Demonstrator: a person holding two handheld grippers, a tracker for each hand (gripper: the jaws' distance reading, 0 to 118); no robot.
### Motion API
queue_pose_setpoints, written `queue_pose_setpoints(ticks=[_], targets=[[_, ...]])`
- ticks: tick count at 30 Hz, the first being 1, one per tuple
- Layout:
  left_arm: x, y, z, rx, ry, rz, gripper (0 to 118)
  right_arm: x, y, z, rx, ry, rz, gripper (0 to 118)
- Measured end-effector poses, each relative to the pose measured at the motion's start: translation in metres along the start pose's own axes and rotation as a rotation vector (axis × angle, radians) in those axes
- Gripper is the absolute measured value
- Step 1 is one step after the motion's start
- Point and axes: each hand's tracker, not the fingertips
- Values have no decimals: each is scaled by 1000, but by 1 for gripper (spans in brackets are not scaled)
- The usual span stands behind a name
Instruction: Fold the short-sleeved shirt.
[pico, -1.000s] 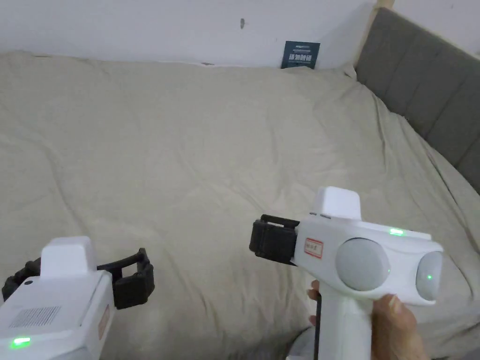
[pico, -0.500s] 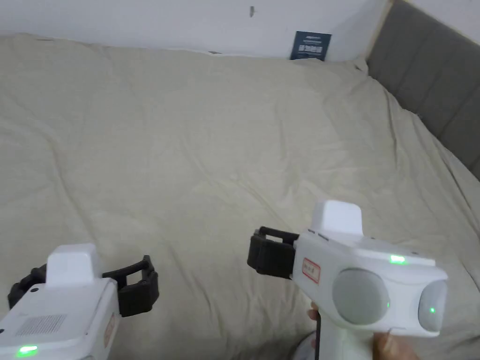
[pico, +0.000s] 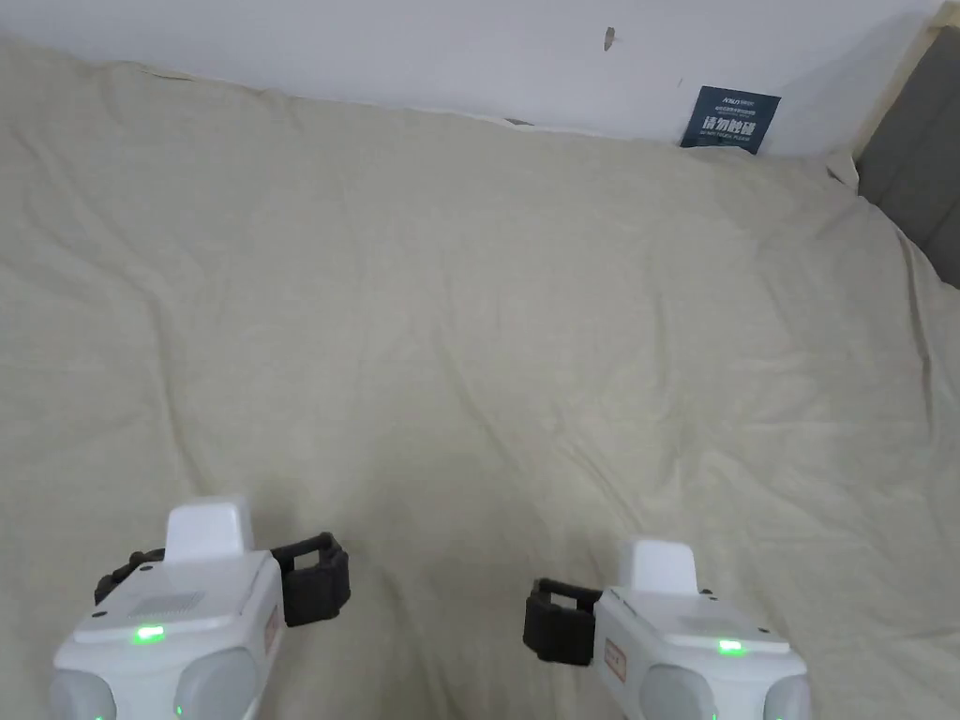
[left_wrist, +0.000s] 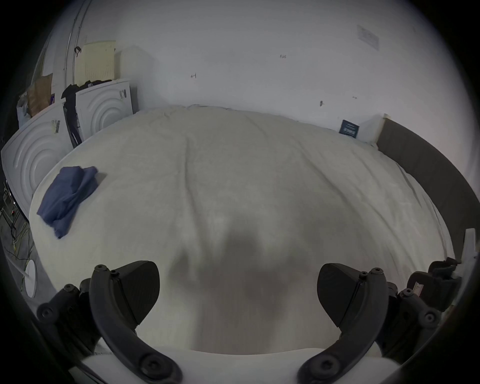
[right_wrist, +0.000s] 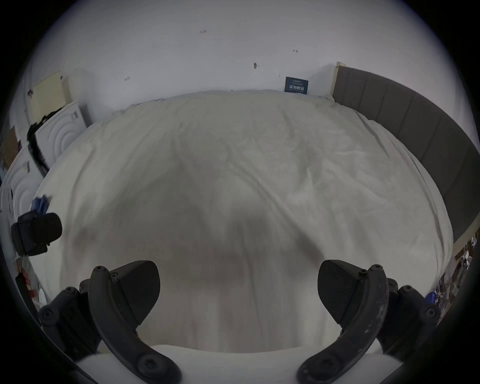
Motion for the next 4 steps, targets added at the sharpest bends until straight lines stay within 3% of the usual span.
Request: queue_pose_setpoints(ticks=[4], targets=[[8,34,-58,-33,28,1,118,7,47,-54,-15,-20,-11,118]])
